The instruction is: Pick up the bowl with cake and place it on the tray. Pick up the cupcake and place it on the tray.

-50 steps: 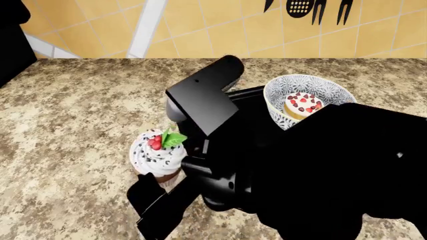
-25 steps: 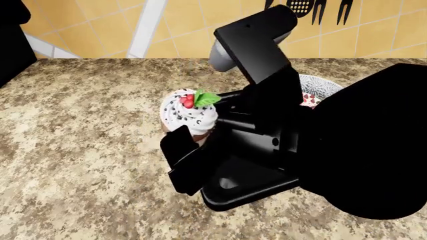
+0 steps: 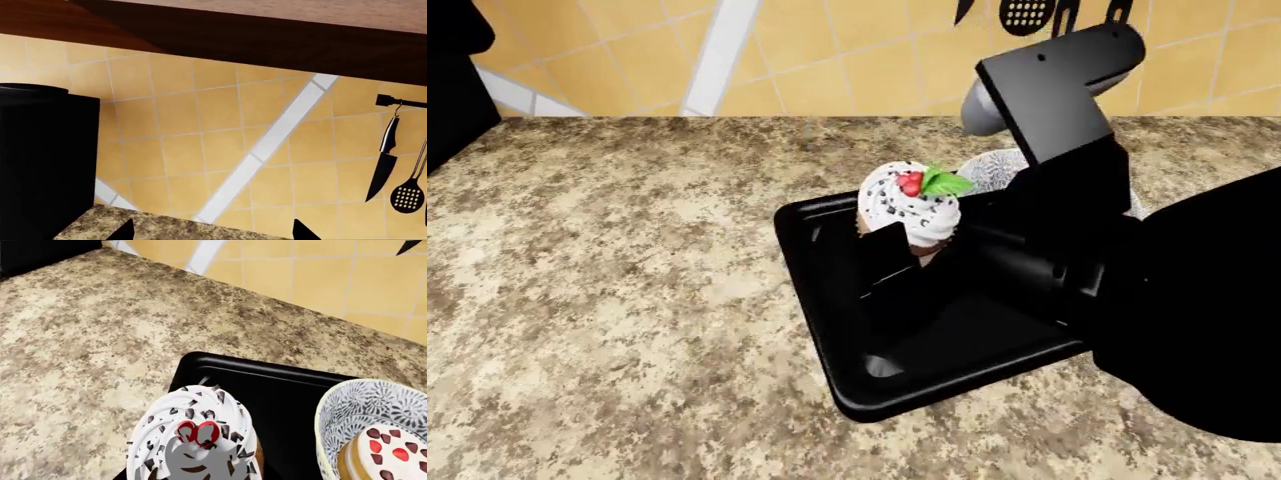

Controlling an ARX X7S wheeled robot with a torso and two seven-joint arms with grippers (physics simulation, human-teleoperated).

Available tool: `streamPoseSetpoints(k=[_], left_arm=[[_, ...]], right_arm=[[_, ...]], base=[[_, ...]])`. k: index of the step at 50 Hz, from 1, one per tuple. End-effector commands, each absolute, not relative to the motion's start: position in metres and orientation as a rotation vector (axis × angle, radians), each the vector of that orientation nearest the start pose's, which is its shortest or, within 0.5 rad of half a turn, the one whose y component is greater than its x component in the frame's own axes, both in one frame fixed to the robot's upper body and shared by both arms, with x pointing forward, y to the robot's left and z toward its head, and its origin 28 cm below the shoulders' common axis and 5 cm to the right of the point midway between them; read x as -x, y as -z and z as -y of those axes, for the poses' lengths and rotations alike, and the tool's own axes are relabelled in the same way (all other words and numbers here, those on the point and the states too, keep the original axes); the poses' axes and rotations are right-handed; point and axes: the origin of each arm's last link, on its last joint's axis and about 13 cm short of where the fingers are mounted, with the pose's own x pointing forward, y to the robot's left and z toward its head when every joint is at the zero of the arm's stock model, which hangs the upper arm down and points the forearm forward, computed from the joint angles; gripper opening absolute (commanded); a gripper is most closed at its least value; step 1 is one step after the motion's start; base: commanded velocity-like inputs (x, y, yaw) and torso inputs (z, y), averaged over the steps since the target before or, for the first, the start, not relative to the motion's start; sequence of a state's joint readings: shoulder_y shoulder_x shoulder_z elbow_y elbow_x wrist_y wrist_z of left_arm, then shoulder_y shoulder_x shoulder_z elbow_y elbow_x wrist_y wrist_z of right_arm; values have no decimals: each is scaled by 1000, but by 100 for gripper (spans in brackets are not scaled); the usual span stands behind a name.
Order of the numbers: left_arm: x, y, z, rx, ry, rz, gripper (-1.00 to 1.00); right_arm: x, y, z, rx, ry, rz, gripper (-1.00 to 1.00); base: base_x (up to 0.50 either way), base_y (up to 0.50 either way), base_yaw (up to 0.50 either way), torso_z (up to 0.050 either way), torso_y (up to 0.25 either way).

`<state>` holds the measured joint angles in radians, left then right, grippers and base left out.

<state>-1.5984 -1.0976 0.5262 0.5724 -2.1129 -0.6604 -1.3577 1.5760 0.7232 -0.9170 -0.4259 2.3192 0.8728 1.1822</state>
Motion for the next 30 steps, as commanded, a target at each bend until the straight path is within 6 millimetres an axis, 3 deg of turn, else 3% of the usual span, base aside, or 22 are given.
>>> streamPoseSetpoints(k=[1, 30], left_arm=[[-154, -385, -257, 117, -113, 210, 100], [-155, -384, -257, 115, -111, 206, 100]], right_arm=[[-194, -321, 82, 188, -378, -400, -100], [-200, -296, 84, 197, -352, -489, -100]], base=[[0, 0, 0, 0, 0], [0, 0, 0, 0, 0]])
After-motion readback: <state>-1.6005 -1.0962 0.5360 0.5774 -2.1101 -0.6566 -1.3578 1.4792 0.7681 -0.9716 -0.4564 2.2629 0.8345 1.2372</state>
